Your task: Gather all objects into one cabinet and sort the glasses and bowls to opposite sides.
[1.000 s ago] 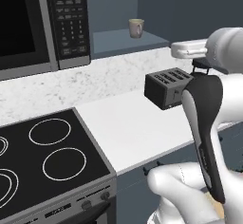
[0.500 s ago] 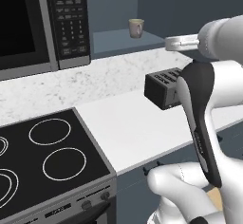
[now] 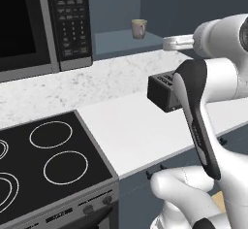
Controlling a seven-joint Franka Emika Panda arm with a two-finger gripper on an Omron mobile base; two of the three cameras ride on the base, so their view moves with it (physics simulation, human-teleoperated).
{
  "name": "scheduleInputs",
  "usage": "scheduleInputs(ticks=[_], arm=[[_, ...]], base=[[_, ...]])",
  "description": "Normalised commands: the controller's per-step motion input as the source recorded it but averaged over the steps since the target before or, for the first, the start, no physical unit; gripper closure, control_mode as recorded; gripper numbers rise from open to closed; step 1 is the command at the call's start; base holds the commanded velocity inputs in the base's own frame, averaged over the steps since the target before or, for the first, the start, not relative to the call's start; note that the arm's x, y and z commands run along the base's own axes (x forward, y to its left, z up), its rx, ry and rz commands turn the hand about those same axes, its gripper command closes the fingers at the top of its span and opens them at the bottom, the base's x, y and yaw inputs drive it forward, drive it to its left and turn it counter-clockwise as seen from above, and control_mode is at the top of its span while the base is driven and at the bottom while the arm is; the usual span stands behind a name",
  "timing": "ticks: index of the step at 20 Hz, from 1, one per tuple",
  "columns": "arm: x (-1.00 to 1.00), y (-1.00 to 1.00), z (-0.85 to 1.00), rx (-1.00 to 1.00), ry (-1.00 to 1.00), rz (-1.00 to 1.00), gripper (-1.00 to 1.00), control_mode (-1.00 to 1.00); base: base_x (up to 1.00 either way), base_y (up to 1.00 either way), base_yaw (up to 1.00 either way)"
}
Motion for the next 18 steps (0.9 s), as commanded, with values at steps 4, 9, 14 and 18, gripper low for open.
scheduleInputs(ticks=[4, 9, 14, 18], arm=[[0.33, 0.0, -0.03, 0.04, -0.01, 0.02, -1.0, -1.0], [0.31, 0.0, 0.0, 0.06, -0.02, 0.05, -1.0, -1.0], [0.18, 0.0, 0.0, 0.01, 0.0, 0.02, -1.0, -1.0], [0.18, 0.0, -0.06, 0.0, -0.01, 0.0, -1.0, -1.0]], base=[[0.0, 0.0, 0.0], [0.0, 0.0, 0.0], [0.0, 0.0, 0.0], [0.0, 0.0, 0.0]])
